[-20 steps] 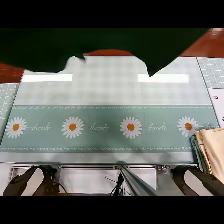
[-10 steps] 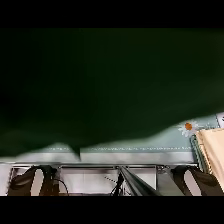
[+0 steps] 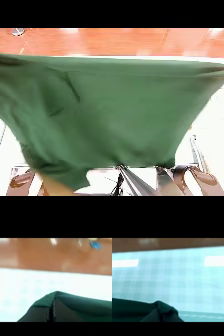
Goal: Fold the shirts.
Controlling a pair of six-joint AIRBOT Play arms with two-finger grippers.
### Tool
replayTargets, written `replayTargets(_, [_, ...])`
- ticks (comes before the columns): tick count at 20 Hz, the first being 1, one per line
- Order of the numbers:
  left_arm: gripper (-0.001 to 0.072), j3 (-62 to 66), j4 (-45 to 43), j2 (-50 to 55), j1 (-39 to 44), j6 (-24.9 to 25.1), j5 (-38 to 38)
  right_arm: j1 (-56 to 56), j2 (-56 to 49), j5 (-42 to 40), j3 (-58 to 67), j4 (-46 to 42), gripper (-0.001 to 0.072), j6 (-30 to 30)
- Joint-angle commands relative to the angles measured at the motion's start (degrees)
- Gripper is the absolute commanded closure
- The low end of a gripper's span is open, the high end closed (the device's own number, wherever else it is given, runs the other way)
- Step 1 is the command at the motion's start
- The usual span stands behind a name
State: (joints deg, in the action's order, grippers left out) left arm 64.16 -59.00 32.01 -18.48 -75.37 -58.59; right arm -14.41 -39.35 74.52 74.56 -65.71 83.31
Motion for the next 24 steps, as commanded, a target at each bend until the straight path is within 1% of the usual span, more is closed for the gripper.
replayTargets(1, [0.0685,-7.0,5.6,12.8,3.4,2.3,9.9,1.2,-10.6,-12.2,-9.6,5.5,0.0693,-4.2])
replayTargets(3, [0.0685,-5.5,5.5,22.9,6.8,2.3,16.3,3.0,-20.4,-18.8,-8.5,7.4,0.0693,-5.8])
replayTargets(4, [0.0685,-4.0,5.5,28.0,8.4,2.3,18.2,3.9,-25.9,-21.3,-6.9,8.3,0.0694,-5.8])
replayTargets(5, [0.0685,-1.4,5.5,33.8,9.6,2.3,18.5,4.4,-31.1,-22.3,-4.6,10.5,0.0693,-5.9])
replayTargets(7, [0.0685,5.3,5.6,44.3,10.6,2.1,17.6,4.8,-41.7,-22.5,2.5,13.8,0.0693,-6.5])
replayTargets(9, [0.0685,12.3,5.6,52.6,10.8,-1.3,16.5,4.8,-51.0,-21.2,11.1,14.4,0.0694,-5.3])
replayTargets(11, [0.0685,17.6,5.6,58.5,10.9,-5.1,14.4,4.8,-58.3,-19.1,19.1,14.4,0.0693,-3.4])
replayTargets(12, [0.0684,19.1,5.6,60.4,10.9,-6.0,12.8,4.8,-61.4,-18.0,22.1,14.3,0.0694,-2.3])
replayTargets(14, [0.0684,19.7,5.5,62.4,10.9,-7.5,10.3,4.8,-65.2,-16.3,24.9,14.3,0.0693,-0.2])
replayTargets(17, [0.0684,19.7,5.5,62.8,10.7,-6.3,5.2,4.8,-67.4,-12.5,25.1,14.4,0.0693,0.5])
replayTargets(20, [0.0685,19.8,4.7,62.4,8.6,-3.3,-5.6,3.9,-66.2,-7.3,25.1,14.3,0.0693,-2.1])
replayTargets(22, [0.0684,19.7,1.9,62.4,7.1,-3.7,-12.7,1.8,-64.6,-2.7,25.1,14.2,0.0693,-2.2])
replayTargets(24, [0.0685,19.0,-1.3,62.5,6.8,-3.4,-17.8,0.1,-63.7,3.4,25.0,12.9,0.0693,-3.1])
